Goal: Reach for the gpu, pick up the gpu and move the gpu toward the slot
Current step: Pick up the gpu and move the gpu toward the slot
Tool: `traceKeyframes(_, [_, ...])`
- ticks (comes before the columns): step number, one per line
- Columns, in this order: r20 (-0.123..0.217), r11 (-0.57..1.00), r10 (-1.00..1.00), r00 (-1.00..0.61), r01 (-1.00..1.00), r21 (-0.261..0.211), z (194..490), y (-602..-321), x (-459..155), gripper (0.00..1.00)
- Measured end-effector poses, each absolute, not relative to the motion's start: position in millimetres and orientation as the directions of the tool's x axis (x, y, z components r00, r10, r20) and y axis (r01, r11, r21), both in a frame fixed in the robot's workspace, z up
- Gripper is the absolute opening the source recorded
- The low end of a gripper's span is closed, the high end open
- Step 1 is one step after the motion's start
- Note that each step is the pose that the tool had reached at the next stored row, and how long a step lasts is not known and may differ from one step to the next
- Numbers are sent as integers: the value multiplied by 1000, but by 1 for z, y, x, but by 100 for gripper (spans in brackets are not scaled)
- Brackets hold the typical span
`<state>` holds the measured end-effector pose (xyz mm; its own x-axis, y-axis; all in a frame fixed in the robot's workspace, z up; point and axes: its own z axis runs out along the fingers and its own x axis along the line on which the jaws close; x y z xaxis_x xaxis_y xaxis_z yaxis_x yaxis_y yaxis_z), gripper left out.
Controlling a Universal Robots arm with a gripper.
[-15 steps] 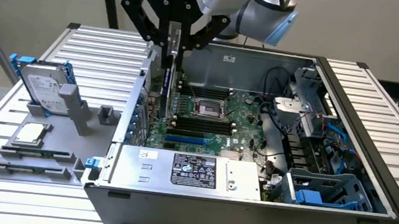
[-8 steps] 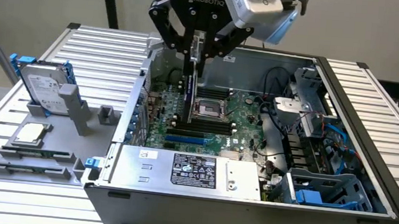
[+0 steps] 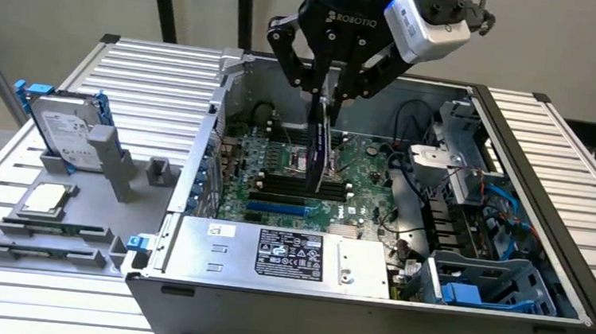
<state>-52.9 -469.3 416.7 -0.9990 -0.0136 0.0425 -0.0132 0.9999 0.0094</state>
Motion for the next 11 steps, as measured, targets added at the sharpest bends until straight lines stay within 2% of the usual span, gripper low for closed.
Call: traceKeyframes(11, [43, 1000, -14, -999, -13, 10, 413, -469, -37, 26])
